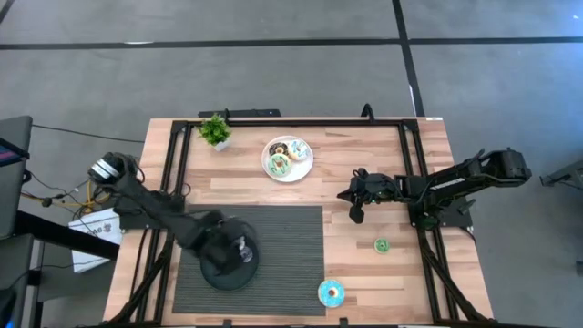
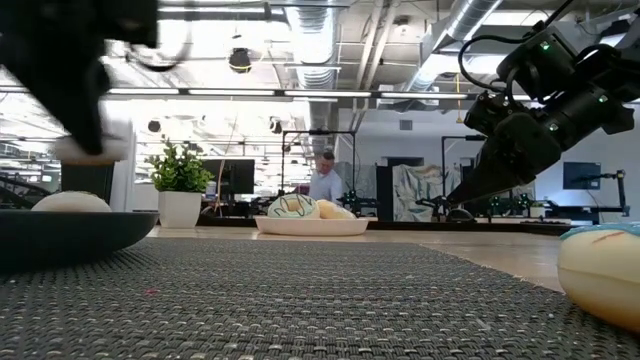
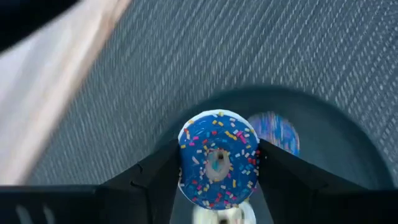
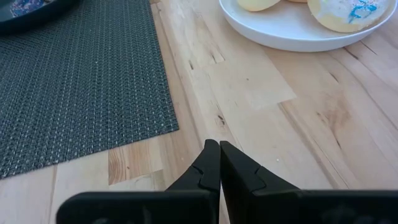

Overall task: Pick & Place donuts
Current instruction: Put the small purple donut on the black plate, then put the small green donut on the black plate

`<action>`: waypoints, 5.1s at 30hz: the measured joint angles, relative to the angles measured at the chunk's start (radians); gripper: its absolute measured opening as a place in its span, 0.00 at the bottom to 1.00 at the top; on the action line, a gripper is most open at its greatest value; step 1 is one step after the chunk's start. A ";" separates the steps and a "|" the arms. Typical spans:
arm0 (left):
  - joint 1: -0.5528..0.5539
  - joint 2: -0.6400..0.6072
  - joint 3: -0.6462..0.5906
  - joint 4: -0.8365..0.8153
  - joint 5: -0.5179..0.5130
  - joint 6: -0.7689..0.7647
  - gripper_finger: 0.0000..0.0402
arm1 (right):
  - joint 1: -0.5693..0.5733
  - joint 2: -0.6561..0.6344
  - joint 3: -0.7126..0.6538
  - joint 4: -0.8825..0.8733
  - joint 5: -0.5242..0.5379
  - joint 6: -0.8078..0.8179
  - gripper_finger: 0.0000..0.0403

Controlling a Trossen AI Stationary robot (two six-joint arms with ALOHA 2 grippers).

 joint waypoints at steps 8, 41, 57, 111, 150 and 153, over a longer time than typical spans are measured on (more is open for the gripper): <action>-0.178 -0.058 -0.103 0.011 -0.018 -0.222 0.48 | 0.000 0.000 0.000 0.006 0.000 0.026 0.00; -0.338 -0.034 -0.104 0.034 -0.108 -0.455 0.48 | 0.000 0.000 0.000 0.005 0.001 0.025 0.00; -0.344 0.112 -0.104 0.080 -0.013 -0.520 0.48 | 0.000 0.000 0.000 0.006 0.001 0.025 0.00; -0.016 -0.136 -0.086 0.190 -0.207 0.317 0.43 | 0.000 0.000 0.000 0.010 0.002 0.026 0.00; 0.484 -0.387 -0.615 1.145 0.260 0.989 0.00 | 0.360 0.002 0.654 -1.448 0.103 0.846 0.00; 0.487 -0.432 -0.617 1.110 0.259 1.001 0.00 | 0.441 0.002 0.694 -1.575 0.079 0.998 0.00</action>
